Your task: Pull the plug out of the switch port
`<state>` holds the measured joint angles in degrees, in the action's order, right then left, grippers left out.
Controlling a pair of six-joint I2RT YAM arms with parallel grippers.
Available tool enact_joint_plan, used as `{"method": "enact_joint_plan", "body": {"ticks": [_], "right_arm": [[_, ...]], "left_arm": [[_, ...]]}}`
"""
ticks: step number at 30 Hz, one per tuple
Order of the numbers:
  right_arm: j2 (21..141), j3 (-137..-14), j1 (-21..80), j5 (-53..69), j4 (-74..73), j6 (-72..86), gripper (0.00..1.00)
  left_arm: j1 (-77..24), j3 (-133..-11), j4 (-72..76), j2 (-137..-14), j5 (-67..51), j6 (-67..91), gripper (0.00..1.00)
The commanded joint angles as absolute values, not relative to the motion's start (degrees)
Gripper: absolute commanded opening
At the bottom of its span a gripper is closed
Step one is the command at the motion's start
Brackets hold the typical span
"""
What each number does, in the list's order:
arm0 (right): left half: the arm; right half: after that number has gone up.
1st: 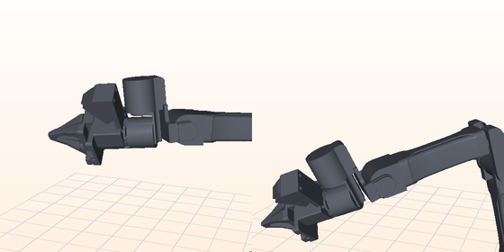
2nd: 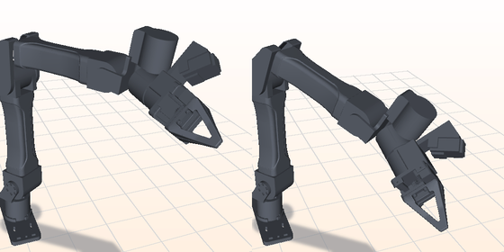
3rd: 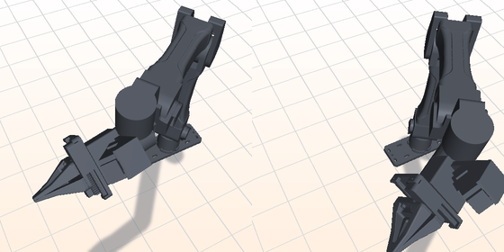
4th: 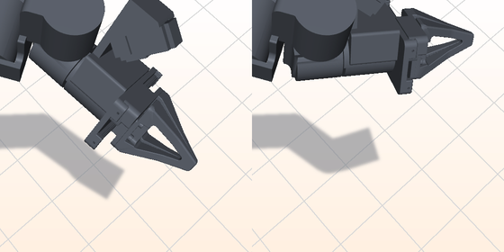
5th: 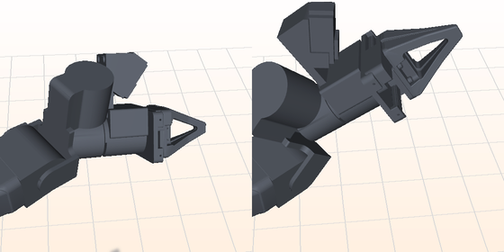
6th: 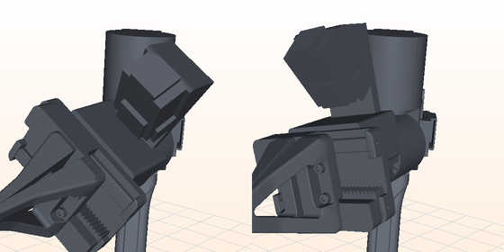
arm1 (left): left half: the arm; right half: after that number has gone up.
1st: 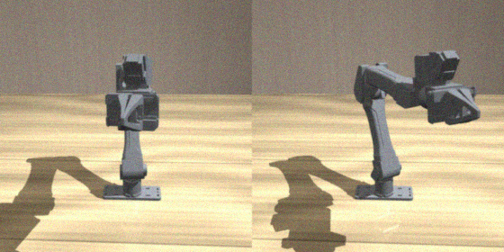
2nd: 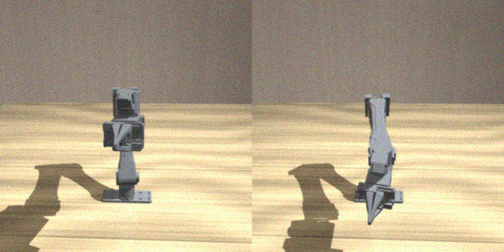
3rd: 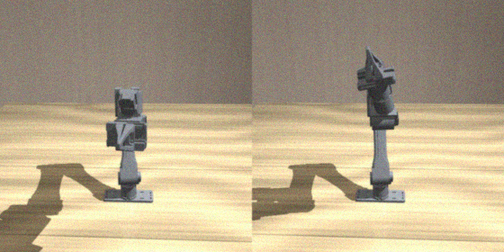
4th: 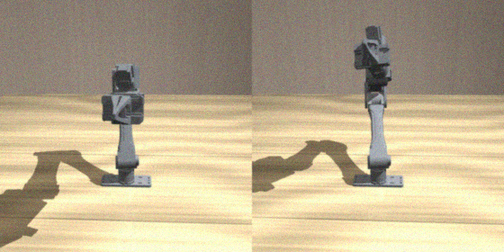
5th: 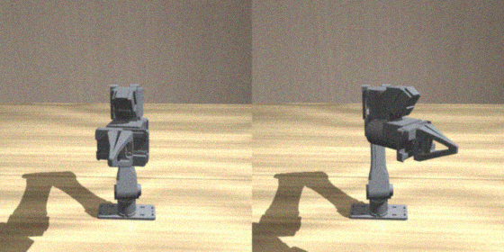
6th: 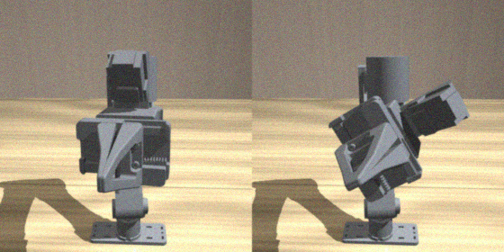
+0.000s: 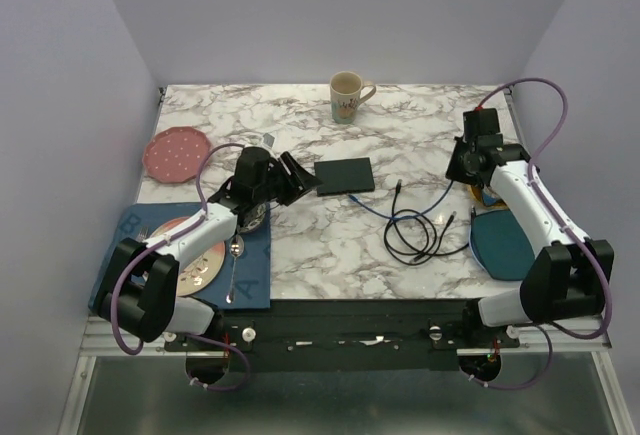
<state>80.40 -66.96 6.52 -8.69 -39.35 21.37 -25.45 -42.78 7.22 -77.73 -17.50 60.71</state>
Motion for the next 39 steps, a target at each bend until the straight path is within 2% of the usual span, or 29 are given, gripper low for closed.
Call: {"method": "enact_joint_plan", "body": {"ticks": [1,4,7,11,15,18,19,22,25,29,39], "right_arm": [[83.23,-64.25,6.33,-7.29,-41.30,21.08,0.39],[83.33,-63.64,6.24,-9.31,-42.10,23.28,0.67],[78.85,-61.88,6.33,-11.42,-41.40,25.04,0.73],[71.73,-59.25,7.82,-6.61,-36.75,27.33,0.73],[73.38,-58.52,17.27,3.33,-27.10,29.53,0.64],[83.29,-62.65,24.32,3.25,-26.63,28.92,0.51],[85.58,-64.84,25.13,3.60,-26.63,29.00,0.43],[92.10,-65.30,26.19,5.26,-24.53,30.23,0.29],[95.97,-64.42,26.19,6.68,-22.41,30.41,0.22],[97.73,-62.23,26.19,6.59,-21.97,30.50,0.19],[96.86,-50.02,26.19,7.56,-19.96,33.57,0.19]], "left_arm": [[-25.22,-40.96,8.61,-76.64,-20.39,61.08,0.61],[-25.22,-40.34,9.23,-76.64,-21.09,61.17,0.61],[-25.22,-39.73,9.32,-76.46,-20.66,61.08,0.61],[-25.22,-39.02,9.40,-76.81,-19.95,61.26,0.61],[-25.22,-39.63,9.06,-77.43,-19.34,61.87,0.60],[-25.22,-39.90,7.65,-77.52,-18.72,61.52,0.60],[-25.22,-40.08,7.12,-77.43,-18.46,61.26,0.60],[-25.22,-40.17,4.75,-76.64,-17.05,60.30,0.60],[-25.22,-39.82,3.34,-76.03,-15.38,59.68,0.60],[-25.22,-39.81,3.34,-77.95,-15.03,60.03,0.60],[-25.40,-42.27,4.39,-83.58,-17.40,60.29,0.59]]}}
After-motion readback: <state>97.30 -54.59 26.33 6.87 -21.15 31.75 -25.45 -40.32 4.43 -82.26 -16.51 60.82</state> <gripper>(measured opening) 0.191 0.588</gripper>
